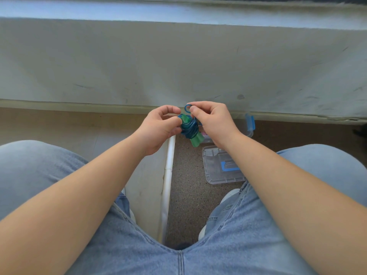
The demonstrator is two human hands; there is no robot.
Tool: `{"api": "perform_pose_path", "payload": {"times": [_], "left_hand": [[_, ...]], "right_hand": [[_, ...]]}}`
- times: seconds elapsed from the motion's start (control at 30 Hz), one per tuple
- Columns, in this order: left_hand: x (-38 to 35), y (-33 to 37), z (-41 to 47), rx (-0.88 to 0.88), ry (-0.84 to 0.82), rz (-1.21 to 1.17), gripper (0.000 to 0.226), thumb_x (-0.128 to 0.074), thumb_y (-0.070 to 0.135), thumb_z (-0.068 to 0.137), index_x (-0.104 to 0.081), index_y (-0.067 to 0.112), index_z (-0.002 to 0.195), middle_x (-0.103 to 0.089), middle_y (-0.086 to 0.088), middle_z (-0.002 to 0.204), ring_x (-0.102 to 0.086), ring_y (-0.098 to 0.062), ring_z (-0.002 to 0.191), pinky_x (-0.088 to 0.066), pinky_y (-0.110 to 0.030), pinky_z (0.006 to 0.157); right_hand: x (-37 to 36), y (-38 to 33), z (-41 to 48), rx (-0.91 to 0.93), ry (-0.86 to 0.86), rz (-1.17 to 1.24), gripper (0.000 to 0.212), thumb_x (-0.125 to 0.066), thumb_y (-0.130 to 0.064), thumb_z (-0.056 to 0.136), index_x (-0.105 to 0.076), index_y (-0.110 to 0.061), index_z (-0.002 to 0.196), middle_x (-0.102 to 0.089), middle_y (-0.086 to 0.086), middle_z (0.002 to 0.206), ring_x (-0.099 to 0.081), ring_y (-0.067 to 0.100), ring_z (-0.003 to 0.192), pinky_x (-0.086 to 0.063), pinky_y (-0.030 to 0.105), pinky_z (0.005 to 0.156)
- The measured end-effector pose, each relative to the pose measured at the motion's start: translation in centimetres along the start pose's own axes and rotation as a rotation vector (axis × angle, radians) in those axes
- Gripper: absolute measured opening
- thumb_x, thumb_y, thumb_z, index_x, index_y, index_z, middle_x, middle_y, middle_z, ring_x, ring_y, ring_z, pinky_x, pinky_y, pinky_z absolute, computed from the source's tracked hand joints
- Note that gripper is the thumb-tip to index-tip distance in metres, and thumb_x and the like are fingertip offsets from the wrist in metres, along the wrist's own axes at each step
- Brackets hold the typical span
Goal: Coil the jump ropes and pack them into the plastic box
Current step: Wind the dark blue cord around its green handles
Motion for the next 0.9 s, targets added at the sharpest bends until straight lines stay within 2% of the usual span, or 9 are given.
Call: {"api": "perform_pose_path", "payload": {"times": [0.07,0.13,0.23,0.37,0.5,0.57,0.67,0.8,0.9], "left_hand": [[0.1,0.0,0.0,-0.024,0.014,0.052,0.024,-0.053,-0.009,0.089,-0.06,0.014,0.087,-0.068,-0.004,0.082,-0.063,-0.023,0.085,-0.054,-0.039,0.089],[0.4,0.0,0.0,-0.023,0.053,0.056,0.022,-0.052,-0.006,0.089,-0.059,0.014,0.085,-0.067,-0.005,0.084,-0.061,-0.023,0.086,-0.053,-0.04,0.09],[0.4,0.3,0.1,0.0,0.071,0.032,0.02,-0.048,-0.003,0.092,-0.057,0.015,0.086,-0.063,-0.008,0.09,-0.058,-0.023,0.086,-0.051,-0.035,0.08],[0.3,0.1,0.0,0.022,0.068,0.035,0.021,-0.045,0.0,0.094,-0.055,0.017,0.085,-0.059,-0.008,0.09,-0.056,-0.021,0.084,-0.049,-0.029,0.073],[0.5,-0.1,0.2,0.044,0.081,-0.05,0.015,-0.053,0.001,0.095,-0.058,0.015,0.091,-0.064,-0.005,0.089,-0.064,-0.015,0.077,-0.053,-0.027,0.074],[0.4,-0.4,0.1,0.072,0.07,-0.126,0.012,-0.059,0.002,0.094,-0.059,0.014,0.095,-0.066,-0.004,0.088,-0.066,-0.012,0.074,-0.055,-0.025,0.073],[0.3,-1.4,-0.1,0.141,0.077,-0.262,0.015,-0.062,0.002,0.092,-0.061,0.013,0.103,-0.069,-0.006,0.089,-0.068,-0.014,0.079,-0.056,-0.026,0.074],[0.3,-2.0,-0.2,0.19,0.099,-0.365,0.018,-0.062,0.003,0.092,-0.063,0.012,0.107,-0.07,-0.009,0.091,-0.067,-0.016,0.086,-0.055,-0.027,0.078],[0.3,-1.9,-0.4,0.19,0.088,-0.38,0.02,-0.061,0.002,0.092,-0.063,0.011,0.11,-0.071,-0.01,0.097,-0.068,-0.017,0.091,-0.056,-0.027,0.081]], "right_hand": [[-0.3,-0.2,0.1,0.074,-0.043,-0.133,0.017,-0.069,-0.014,0.092,-0.078,-0.014,0.106,-0.076,-0.005,0.091,-0.072,0.006,0.088,-0.059,0.03,0.081],[-0.6,-0.6,0.0,0.12,-0.078,-0.207,0.02,-0.071,-0.016,0.089,-0.078,-0.018,0.106,-0.076,-0.004,0.092,-0.072,0.01,0.09,-0.06,0.038,0.087],[-0.7,-1.2,-0.3,0.18,-0.12,-0.228,0.02,-0.073,-0.018,0.086,-0.078,-0.026,0.103,-0.075,-0.006,0.085,-0.071,0.013,0.085,-0.06,0.039,0.08],[-1.0,-1.9,-0.5,0.246,-0.172,-0.284,0.018,-0.074,-0.02,0.087,-0.079,-0.028,0.102,-0.075,-0.009,0.09,-0.071,0.012,0.092,-0.058,0.037,0.084],[-1.1,-1.5,-0.4,0.168,-0.163,-0.127,0.012,-0.074,-0.014,0.089,-0.079,-0.021,0.098,-0.077,-0.009,0.089,-0.072,0.005,0.089,-0.055,0.022,0.077],[-0.8,-1.6,-0.3,0.172,-0.117,-0.192,0.011,-0.076,-0.018,0.088,-0.08,-0.021,0.097,-0.076,-0.012,0.086,-0.071,0.001,0.085,-0.053,0.019,0.073],[-0.6,-2.4,-0.6,0.298,-0.025,-0.434,0.01,-0.075,-0.023,0.086,-0.081,-0.023,0.094,-0.073,-0.018,0.082,-0.069,-0.001,0.084,-0.054,0.02,0.078],[-1.2,-3.1,-1.1,0.477,0.032,-0.643,0.014,-0.069,-0.025,0.086,-0.08,-0.018,0.091,-0.074,-0.004,0.081,-0.067,0.011,0.077,-0.055,0.036,0.074],[-1.4,-3.4,-1.4,0.557,0.022,-0.724,0.017,-0.066,-0.026,0.088,-0.08,-0.019,0.092,-0.069,0.001,0.077,-0.064,0.017,0.073,-0.054,0.04,0.068]]}}
Point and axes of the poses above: each hand's wrist, its own z-axis towards the middle knuckle, its own x-axis out of the back of the hand, y = z × x, the point moved 7 cm from there along z, towards the middle knuckle
